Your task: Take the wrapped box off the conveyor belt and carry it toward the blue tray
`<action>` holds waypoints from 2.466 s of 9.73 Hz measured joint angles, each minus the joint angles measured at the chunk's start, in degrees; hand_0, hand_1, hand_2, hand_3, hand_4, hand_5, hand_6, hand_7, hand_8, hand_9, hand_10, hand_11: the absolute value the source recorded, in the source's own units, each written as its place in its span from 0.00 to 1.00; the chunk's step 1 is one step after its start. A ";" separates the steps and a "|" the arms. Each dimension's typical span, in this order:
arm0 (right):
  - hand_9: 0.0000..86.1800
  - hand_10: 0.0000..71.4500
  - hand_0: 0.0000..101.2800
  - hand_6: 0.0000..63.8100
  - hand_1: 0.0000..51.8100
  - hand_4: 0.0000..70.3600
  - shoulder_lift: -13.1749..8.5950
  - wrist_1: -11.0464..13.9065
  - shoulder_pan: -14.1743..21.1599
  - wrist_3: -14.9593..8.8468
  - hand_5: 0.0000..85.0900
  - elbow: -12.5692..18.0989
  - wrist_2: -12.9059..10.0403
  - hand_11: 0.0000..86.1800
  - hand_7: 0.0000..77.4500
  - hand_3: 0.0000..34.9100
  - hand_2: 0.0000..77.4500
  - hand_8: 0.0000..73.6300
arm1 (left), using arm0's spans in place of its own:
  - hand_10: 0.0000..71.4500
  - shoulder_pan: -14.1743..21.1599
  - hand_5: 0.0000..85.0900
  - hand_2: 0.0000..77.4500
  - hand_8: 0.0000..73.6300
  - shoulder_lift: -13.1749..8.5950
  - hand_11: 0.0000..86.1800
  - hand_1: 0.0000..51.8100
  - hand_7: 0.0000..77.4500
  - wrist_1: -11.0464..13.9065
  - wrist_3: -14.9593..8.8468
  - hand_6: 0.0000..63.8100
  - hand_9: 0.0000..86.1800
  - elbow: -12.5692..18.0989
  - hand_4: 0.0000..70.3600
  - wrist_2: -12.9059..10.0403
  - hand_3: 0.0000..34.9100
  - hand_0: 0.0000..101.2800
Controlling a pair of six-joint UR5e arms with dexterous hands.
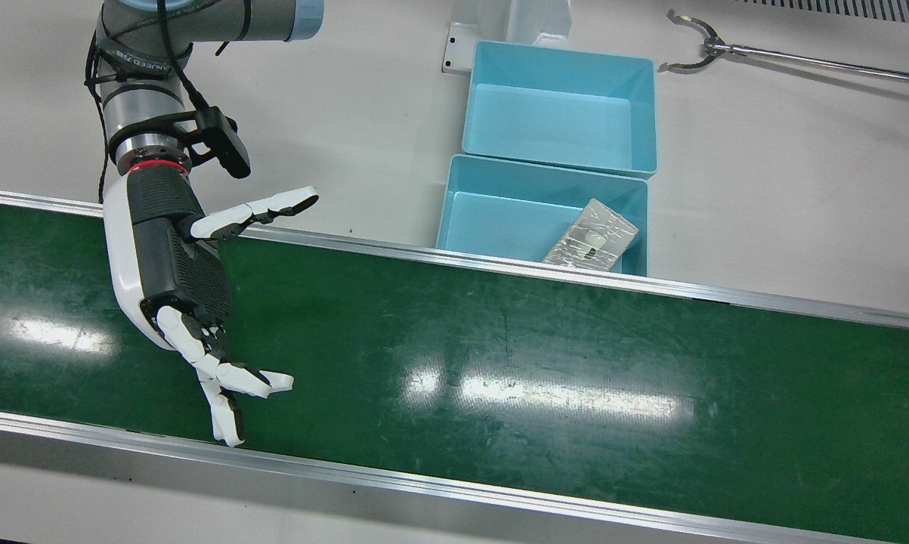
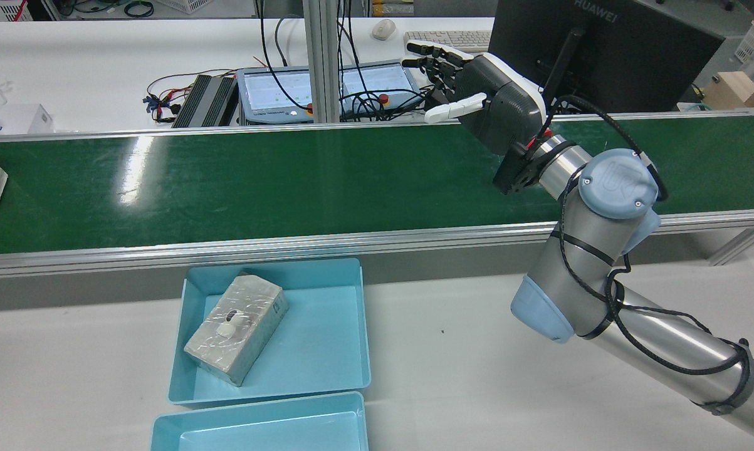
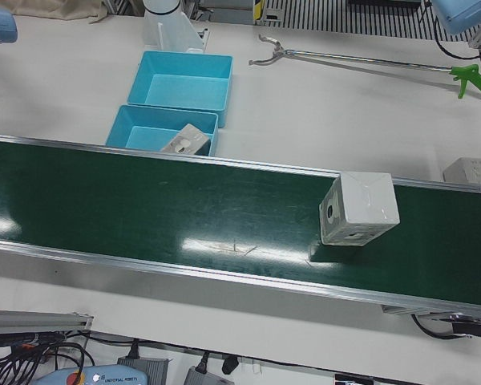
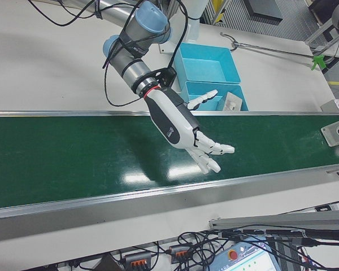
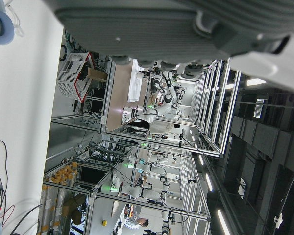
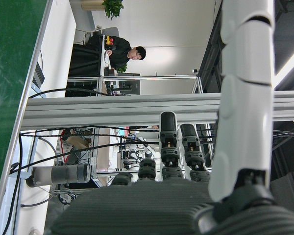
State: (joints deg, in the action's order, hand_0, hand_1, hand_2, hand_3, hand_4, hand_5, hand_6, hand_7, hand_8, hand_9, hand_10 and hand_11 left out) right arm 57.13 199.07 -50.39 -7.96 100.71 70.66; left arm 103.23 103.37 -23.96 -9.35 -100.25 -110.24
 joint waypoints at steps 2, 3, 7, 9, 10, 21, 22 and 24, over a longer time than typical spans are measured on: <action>0.09 0.01 0.48 0.20 0.25 0.24 0.04 0.05 -0.28 0.20 0.18 0.06 0.05 0.03 0.33 0.00 0.08 0.07 | 0.01 0.00 0.01 0.01 0.01 0.00 0.01 0.00 0.01 0.00 0.00 0.01 0.01 0.00 0.00 0.00 0.00 0.00; 0.09 0.01 0.48 0.20 0.25 0.24 0.06 0.07 -0.36 0.26 0.18 0.06 0.07 0.03 0.33 0.00 0.08 0.07 | 0.01 0.00 0.01 0.01 0.01 0.00 0.01 0.00 0.01 0.00 0.00 0.01 0.01 0.00 0.00 0.00 0.00 0.00; 0.09 0.01 0.48 0.20 0.25 0.24 0.07 0.09 -0.38 0.36 0.18 -0.04 -0.29 0.03 0.34 0.00 0.10 0.07 | 0.01 0.00 0.01 0.01 0.01 0.00 0.01 0.00 0.01 0.00 0.00 0.01 0.01 0.00 0.00 0.00 0.00 0.00; 0.09 0.01 0.48 0.20 0.25 0.24 0.04 0.09 -0.38 0.39 0.18 -0.06 -0.48 0.03 0.34 0.00 0.10 0.07 | 0.01 0.00 0.01 0.01 0.01 0.00 0.01 0.00 0.01 0.00 0.00 0.01 0.01 0.00 0.00 0.00 0.00 0.00; 0.09 0.01 0.48 0.20 0.25 0.24 0.04 0.11 -0.39 0.42 0.18 -0.05 -0.50 0.03 0.34 0.00 0.10 0.07 | 0.01 0.00 0.01 0.01 0.01 0.00 0.01 0.00 0.01 0.00 0.00 0.01 0.01 0.00 0.00 0.00 0.00 0.00; 0.10 0.01 0.48 0.20 0.25 0.25 -0.04 0.09 -1.44 0.55 0.18 0.09 -0.29 0.03 0.35 0.00 0.10 0.07 | 0.00 0.00 0.01 0.01 0.01 0.00 0.01 0.00 0.01 0.00 0.00 0.01 0.01 0.00 0.00 0.00 0.00 0.00; 0.10 0.01 0.48 0.20 0.25 0.25 -0.15 0.11 -1.72 0.50 0.18 0.18 -0.18 0.03 0.35 0.00 0.10 0.07 | 0.01 0.00 0.01 0.01 0.01 0.00 0.01 0.00 0.01 0.00 0.00 0.01 0.01 0.00 0.00 0.00 0.00 0.00; 0.10 0.01 0.48 0.21 0.25 0.27 -0.24 0.16 -2.03 0.42 0.18 0.38 -0.04 0.03 0.37 0.00 0.10 0.08 | 0.01 0.00 0.01 0.01 0.01 0.00 0.01 0.00 0.01 0.00 0.00 0.01 0.01 0.00 0.00 0.00 0.00 0.00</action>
State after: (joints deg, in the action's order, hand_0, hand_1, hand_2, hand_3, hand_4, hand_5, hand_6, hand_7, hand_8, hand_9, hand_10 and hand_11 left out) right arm 56.90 199.23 -52.43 -7.54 101.09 70.62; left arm 103.23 103.38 -23.96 -9.35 -100.25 -110.24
